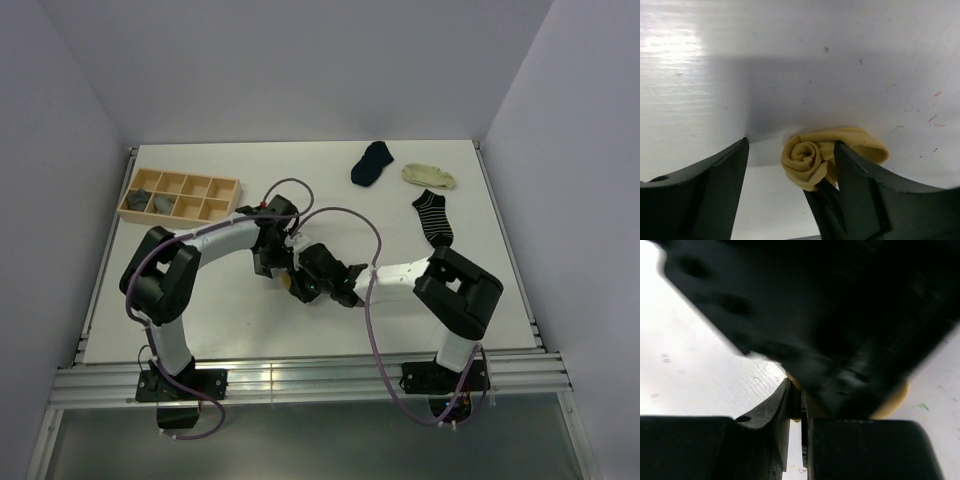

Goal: Roll the socks
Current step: Roll the sock at the center of the board.

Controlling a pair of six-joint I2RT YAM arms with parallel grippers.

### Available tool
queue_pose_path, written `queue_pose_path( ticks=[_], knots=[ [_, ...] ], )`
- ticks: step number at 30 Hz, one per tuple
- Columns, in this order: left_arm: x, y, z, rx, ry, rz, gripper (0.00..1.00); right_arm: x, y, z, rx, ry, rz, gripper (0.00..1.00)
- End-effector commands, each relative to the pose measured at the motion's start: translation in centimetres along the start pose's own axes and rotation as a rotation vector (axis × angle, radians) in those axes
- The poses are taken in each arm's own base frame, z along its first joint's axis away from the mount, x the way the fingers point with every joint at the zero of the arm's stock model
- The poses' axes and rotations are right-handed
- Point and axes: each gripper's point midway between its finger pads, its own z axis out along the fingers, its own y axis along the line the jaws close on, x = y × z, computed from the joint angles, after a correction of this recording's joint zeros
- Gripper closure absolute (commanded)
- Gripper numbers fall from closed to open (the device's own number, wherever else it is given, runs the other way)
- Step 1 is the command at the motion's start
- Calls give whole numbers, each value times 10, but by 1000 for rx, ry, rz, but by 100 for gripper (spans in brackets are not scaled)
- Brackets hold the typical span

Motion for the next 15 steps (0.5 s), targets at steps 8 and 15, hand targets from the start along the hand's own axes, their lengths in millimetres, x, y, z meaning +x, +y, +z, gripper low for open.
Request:
queue_pose_path(
  ticks=[8, 15],
  knots=[
    [-41, 12, -54, 103, -274, -214, 18, 48, 19, -19, -423, 234, 376, 100],
    [-20, -2, -56, 252, -247, -218, 18, 42, 5, -13, -546, 237, 556, 100]
  ],
)
